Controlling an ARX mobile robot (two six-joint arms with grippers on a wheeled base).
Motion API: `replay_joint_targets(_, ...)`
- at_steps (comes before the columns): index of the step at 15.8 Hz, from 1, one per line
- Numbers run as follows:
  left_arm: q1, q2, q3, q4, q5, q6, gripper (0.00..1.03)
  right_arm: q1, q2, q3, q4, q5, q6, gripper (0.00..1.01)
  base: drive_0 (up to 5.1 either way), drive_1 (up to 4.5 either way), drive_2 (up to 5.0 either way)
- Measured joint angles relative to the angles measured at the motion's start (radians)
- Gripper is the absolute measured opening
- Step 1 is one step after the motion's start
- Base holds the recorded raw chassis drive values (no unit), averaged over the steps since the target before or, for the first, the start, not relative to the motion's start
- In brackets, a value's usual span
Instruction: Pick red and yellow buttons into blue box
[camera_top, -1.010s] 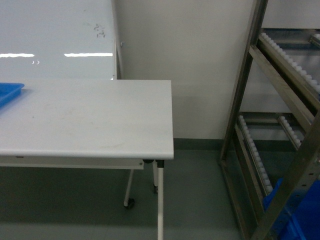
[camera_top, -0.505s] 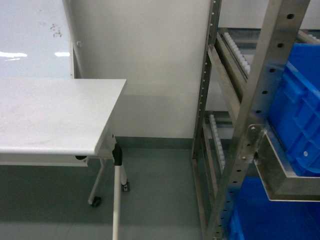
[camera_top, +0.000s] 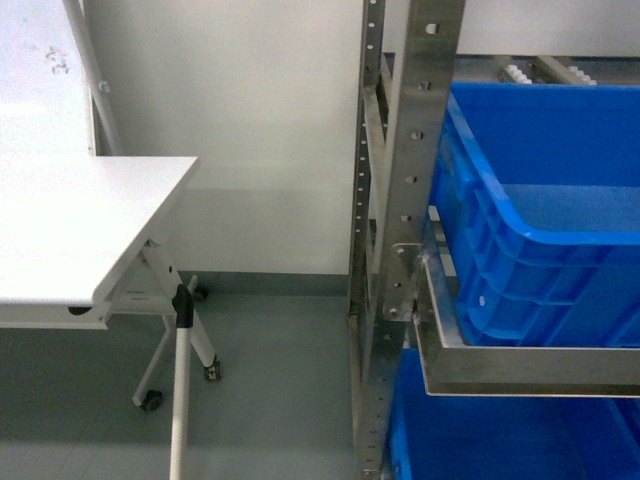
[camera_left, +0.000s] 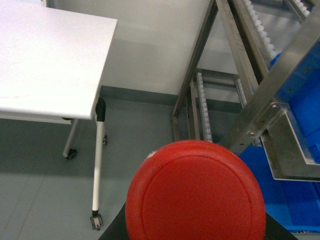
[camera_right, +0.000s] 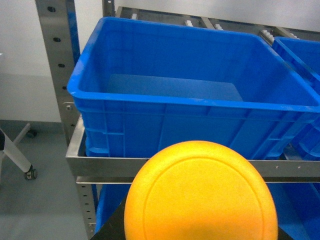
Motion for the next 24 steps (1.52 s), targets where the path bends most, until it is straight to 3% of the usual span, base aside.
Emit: replay_joint_targets(24,-0.002,0.0,0.0,0.001,0.0,0.0,0.23,0.0,0.0,0.0,0.0,0.0,0.0,0.26,5.0,-2.37,-2.4)
